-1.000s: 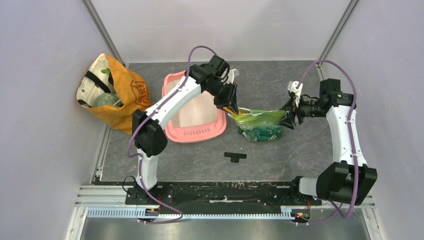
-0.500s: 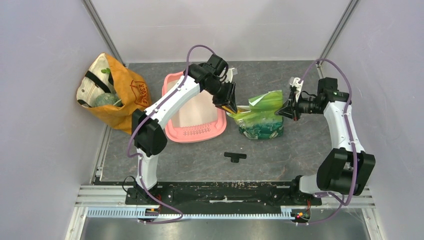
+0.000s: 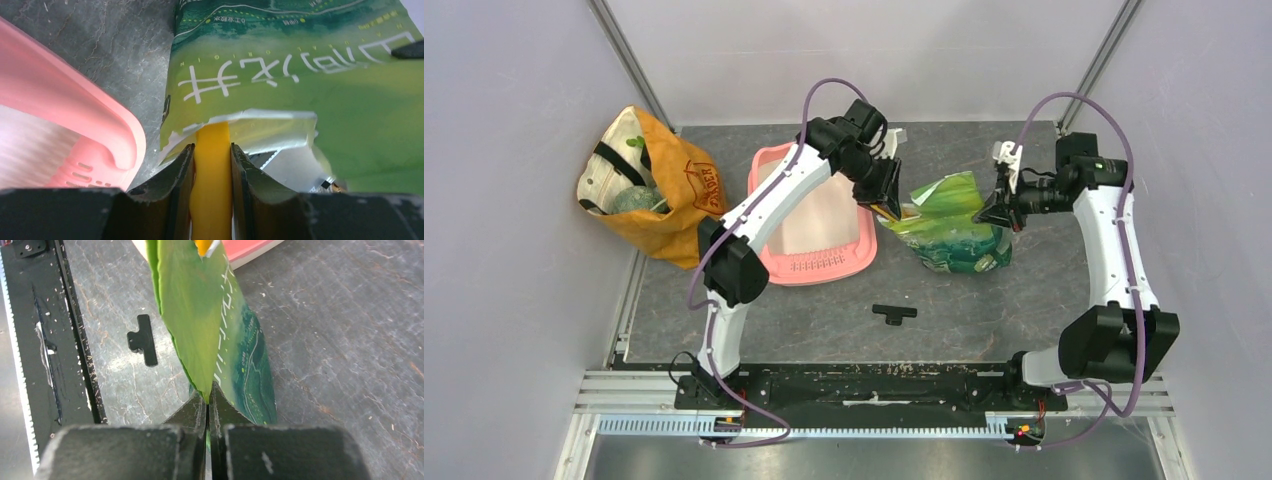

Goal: Fill the litter box with clean litter

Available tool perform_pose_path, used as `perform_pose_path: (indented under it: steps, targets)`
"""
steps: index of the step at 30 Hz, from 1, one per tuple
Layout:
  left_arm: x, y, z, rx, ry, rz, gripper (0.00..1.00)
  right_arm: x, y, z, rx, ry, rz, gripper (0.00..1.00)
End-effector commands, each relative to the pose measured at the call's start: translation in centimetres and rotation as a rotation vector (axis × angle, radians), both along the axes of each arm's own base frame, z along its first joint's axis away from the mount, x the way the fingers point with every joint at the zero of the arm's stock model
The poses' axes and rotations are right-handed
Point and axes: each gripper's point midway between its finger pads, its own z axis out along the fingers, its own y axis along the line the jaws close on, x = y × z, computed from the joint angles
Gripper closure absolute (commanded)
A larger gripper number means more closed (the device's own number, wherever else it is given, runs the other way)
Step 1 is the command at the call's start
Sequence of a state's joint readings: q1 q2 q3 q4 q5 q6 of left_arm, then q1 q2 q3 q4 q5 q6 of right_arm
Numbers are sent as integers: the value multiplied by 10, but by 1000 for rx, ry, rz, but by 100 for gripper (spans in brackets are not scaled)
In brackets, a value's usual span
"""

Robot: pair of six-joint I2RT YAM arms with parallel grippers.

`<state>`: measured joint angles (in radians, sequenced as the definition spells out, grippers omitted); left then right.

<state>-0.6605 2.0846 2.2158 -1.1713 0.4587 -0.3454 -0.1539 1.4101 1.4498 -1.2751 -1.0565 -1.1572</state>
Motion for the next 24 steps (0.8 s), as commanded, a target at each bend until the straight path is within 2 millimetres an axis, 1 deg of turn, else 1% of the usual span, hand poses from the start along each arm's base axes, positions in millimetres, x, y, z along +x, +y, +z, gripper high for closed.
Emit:
perform_pose_path:
  steps: [1, 8, 11, 17, 18, 24]
  targets:
    - [6, 12, -47, 125, 76, 23, 98, -5, 24, 32, 50, -65, 68, 100]
    - [6, 2, -73, 129, 161, 24, 98, 8, 36, 33, 37, -51, 94, 100]
    - [6, -4, -81, 117, 192, 22, 98, 12, 41, 33, 39, -50, 99, 100]
    - [0, -17, -99, 105, 253, 2, 98, 19, 44, 23, 28, -27, 98, 100]
    - [-1, -19, -103, 105, 262, 3, 98, 18, 51, 22, 29, -24, 120, 100]
    - [-6, -32, -117, 81, 301, -5, 98, 31, 61, 15, 30, -26, 116, 100]
